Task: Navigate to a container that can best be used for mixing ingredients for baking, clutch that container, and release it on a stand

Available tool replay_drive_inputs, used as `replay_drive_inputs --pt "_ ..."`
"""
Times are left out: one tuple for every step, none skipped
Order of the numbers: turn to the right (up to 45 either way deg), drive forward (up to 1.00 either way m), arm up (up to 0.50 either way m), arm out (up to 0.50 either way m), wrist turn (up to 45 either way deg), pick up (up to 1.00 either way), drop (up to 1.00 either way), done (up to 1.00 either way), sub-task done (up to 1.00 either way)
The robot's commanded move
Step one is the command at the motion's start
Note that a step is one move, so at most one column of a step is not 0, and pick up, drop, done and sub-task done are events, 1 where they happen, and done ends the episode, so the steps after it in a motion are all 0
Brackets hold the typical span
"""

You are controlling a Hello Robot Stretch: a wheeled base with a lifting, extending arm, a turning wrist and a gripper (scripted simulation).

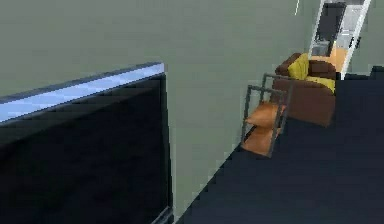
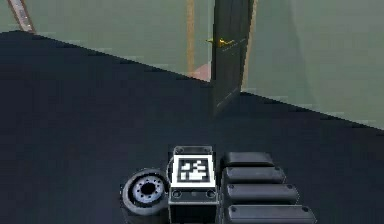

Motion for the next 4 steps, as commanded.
replay_drive_inputs --pt "45.0 0.0 0.0 0.0 0.0 0.0 0.0 0.0 0.0" --pt "45.0 0.0 0.0 0.0 0.0 0.0 0.0 0.0 0.0" --pt "39.0 0.0 0.0 0.0 0.0 0.0 0.0 0.0 0.0" --pt "0.0 0.15 0.0 0.0 0.0 0.0 0.0 0.0 0.0"
